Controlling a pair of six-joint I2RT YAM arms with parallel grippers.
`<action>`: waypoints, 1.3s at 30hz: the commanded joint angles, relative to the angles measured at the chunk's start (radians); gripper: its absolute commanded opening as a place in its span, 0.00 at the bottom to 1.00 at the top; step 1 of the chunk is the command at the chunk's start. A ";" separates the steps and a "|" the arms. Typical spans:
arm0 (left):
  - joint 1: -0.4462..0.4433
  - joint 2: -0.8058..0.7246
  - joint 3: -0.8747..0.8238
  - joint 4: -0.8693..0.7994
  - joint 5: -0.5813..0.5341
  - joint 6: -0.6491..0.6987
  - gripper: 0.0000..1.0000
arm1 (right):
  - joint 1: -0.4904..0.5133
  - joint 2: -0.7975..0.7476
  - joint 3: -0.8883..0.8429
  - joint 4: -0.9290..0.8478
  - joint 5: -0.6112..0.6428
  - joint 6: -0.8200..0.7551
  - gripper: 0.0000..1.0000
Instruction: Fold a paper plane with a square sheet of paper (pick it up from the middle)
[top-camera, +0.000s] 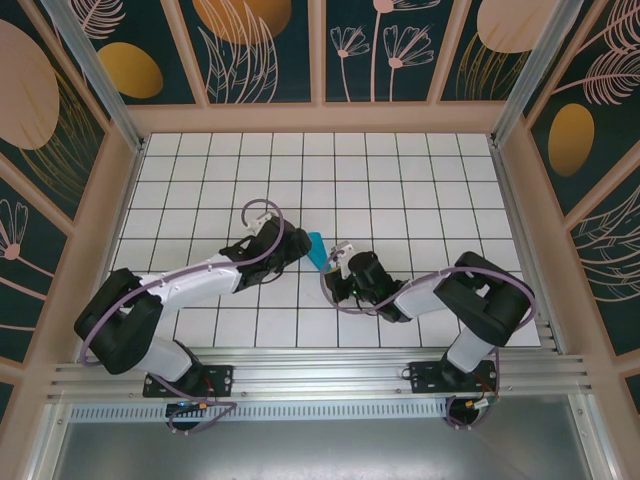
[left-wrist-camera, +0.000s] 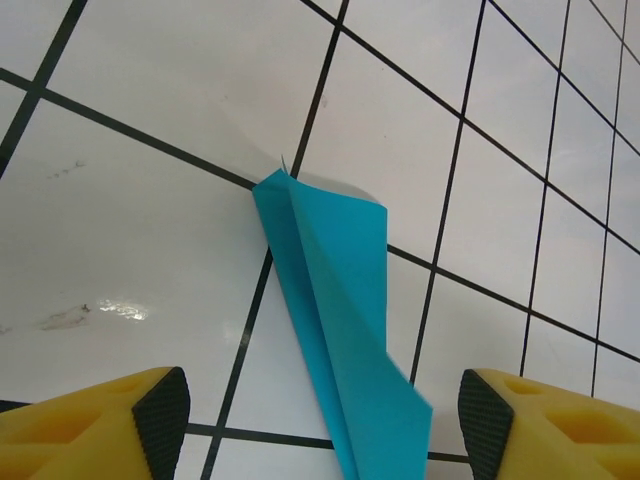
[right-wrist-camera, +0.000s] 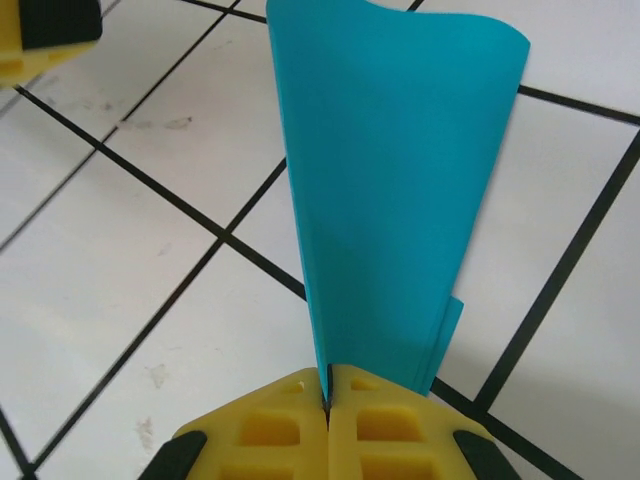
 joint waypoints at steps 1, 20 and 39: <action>0.002 -0.034 -0.037 0.095 -0.007 0.005 0.73 | -0.052 -0.005 0.003 0.044 -0.170 0.147 0.00; 0.002 0.061 -0.082 0.353 0.240 0.034 0.64 | -0.151 0.073 -0.009 0.058 -0.323 0.351 0.00; 0.002 0.200 -0.030 0.499 0.357 0.049 0.64 | -0.152 0.152 0.008 0.035 -0.353 0.439 0.00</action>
